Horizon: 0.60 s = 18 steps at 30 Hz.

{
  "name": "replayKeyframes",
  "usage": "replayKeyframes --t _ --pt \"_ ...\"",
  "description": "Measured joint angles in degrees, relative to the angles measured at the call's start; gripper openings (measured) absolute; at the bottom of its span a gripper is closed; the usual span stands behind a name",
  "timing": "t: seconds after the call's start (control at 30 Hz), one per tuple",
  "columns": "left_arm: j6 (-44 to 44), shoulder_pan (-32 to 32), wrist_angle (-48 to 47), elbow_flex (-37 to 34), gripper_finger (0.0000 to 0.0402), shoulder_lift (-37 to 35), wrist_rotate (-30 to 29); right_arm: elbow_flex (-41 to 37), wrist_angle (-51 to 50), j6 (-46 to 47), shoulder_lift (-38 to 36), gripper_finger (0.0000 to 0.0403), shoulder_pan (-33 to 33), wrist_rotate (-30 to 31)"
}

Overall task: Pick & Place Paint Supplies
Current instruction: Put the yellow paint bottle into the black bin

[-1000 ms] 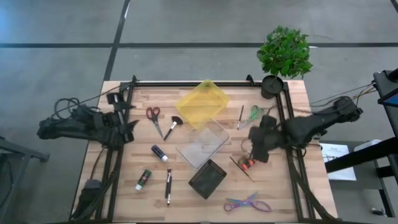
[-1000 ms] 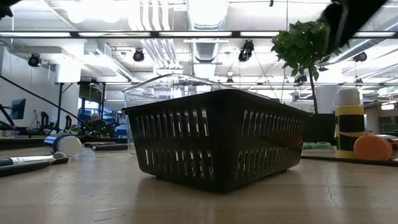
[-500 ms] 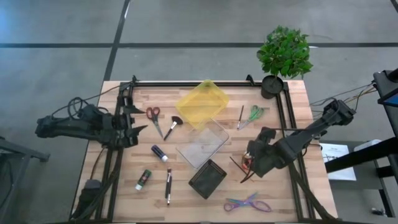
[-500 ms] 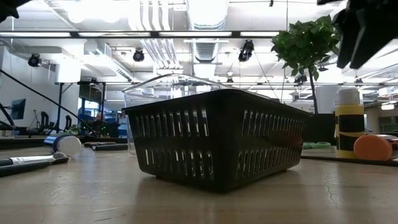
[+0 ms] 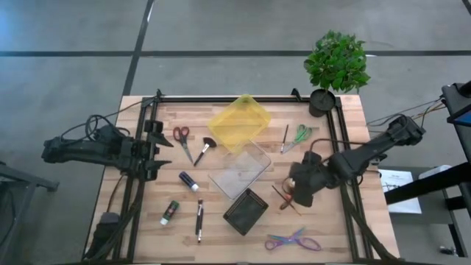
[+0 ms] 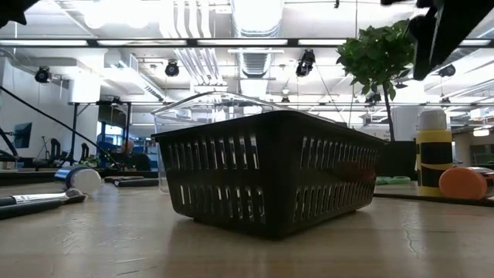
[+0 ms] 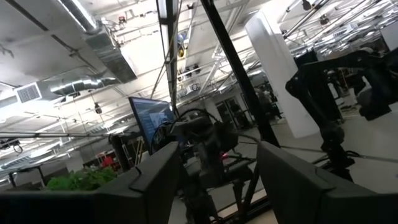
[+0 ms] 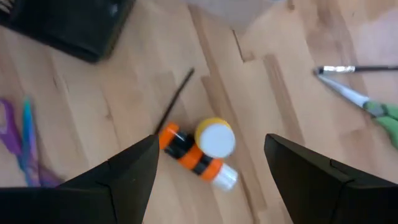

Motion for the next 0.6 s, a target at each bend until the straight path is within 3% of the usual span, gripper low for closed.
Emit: replayKeyframes --t 0.23,0.6 --pt "-1.3 0.0 -0.6 0.0 0.0221 0.0 0.0 -0.3 -1.3 -9.3 1.0 0.0292 -3.0 -0.6" --pt "-1.5 0.0 -1.7 0.0 0.0221 0.0 0.0 -7.2 3.2 -10.8 1.0 0.0292 -3.3 -0.4"
